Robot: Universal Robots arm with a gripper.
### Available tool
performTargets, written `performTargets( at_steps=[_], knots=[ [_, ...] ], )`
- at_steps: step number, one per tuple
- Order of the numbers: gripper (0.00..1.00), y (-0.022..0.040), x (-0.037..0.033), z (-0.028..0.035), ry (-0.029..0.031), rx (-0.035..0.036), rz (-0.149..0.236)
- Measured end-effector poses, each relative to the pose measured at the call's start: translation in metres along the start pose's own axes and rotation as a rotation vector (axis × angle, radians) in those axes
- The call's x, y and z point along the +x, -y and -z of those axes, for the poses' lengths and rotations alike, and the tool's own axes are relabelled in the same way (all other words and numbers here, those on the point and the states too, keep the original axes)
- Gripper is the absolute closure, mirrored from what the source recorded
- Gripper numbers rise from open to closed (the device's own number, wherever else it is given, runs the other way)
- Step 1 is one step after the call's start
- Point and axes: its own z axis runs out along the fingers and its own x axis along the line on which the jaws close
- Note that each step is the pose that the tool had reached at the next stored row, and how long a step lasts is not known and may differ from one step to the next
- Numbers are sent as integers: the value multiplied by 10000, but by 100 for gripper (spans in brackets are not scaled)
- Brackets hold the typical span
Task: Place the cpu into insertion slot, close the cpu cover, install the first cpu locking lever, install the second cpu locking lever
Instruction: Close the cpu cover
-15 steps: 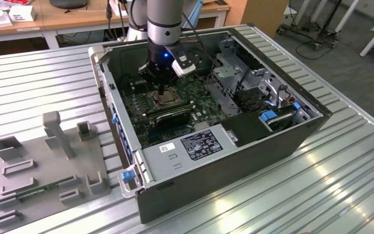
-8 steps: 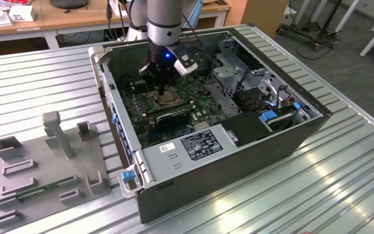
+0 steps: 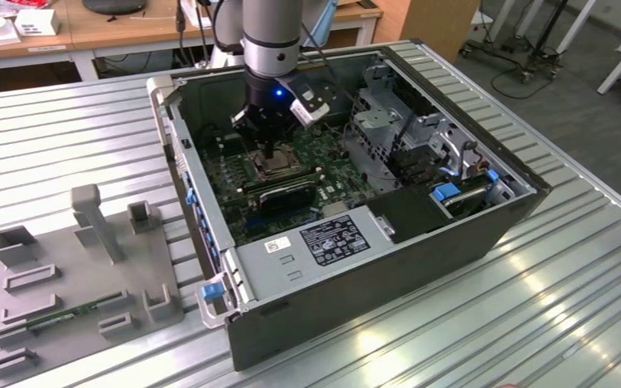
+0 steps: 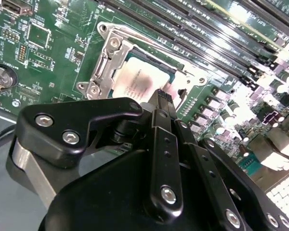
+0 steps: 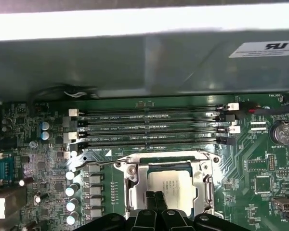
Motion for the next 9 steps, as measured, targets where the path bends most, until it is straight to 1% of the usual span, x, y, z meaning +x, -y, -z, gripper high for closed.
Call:
performTargets(
  at_steps=[2,6,7,9],
  knots=[
    [89,0,4,0,2,24,0],
    [89,2,24,-2,9,120,1],
    [89,3,33,-4,27,136,2],
    [89,4,58,-9,105,138,4]
  ],
)
